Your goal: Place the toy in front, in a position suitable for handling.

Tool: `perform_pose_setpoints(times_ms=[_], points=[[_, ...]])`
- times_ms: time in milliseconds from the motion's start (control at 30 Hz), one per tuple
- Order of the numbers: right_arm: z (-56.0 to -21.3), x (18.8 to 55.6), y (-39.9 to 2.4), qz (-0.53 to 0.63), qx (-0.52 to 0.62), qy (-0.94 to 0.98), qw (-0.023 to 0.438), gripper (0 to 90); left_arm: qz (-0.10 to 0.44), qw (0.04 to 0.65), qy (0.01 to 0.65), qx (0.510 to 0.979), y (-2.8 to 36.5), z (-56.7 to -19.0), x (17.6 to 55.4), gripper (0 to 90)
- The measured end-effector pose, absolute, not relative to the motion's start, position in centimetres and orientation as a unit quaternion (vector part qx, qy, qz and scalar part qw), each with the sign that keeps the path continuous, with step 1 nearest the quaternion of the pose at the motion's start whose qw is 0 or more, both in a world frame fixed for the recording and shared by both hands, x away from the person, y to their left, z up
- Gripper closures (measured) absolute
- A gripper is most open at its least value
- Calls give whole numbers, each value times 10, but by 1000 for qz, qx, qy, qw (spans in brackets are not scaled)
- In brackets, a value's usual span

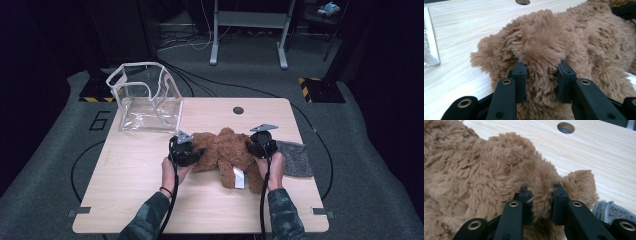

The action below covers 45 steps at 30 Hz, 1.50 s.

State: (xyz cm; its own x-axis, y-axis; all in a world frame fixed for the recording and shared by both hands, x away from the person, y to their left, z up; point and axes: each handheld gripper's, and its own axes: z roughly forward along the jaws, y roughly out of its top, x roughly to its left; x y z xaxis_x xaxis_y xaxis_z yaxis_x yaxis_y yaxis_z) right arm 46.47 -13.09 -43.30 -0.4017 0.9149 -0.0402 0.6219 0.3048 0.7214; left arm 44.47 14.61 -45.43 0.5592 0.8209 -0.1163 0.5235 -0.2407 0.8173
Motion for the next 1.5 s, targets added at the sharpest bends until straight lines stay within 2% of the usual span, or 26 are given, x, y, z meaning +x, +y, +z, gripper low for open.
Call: perform_pose_setpoints(times_ms=[167, 300, 400, 533, 633, 833, 1200, 1500], points=[[-435, 470, -132, 315, 502, 768, 243, 753, 179, 429, 440, 768, 139, -457, 452, 667], [-436, 471, -137, 323, 507, 765, 230, 748, 183, 428, 437, 769, 138, -457, 454, 664], [-436, 472, -139, 327, 510, 762, 228, 710, 190, 434, 435, 766, 140, -455, 453, 625], [-430, 467, -146, 340, 513, 756, 221, 580, 202, 440, 434, 760, 142, -449, 450, 489], [-423, 460, -156, 350, 515, 751, 220, 378, 211, 439, 429, 761, 144, -444, 445, 340], [-414, 443, -178, 372, 509, 746, 216, 201, 213, 436, 431, 761, 154, -436, 438, 213], [-439, 437, -226, 333, 558, 725, 229, 129, 198, 412, 454, 765, 196, -443, 426, 83], [-477, 451, -246, 266, 611, 711, 224, 122, 180, 413, 460, 765, 203, -457, 423, 78]])
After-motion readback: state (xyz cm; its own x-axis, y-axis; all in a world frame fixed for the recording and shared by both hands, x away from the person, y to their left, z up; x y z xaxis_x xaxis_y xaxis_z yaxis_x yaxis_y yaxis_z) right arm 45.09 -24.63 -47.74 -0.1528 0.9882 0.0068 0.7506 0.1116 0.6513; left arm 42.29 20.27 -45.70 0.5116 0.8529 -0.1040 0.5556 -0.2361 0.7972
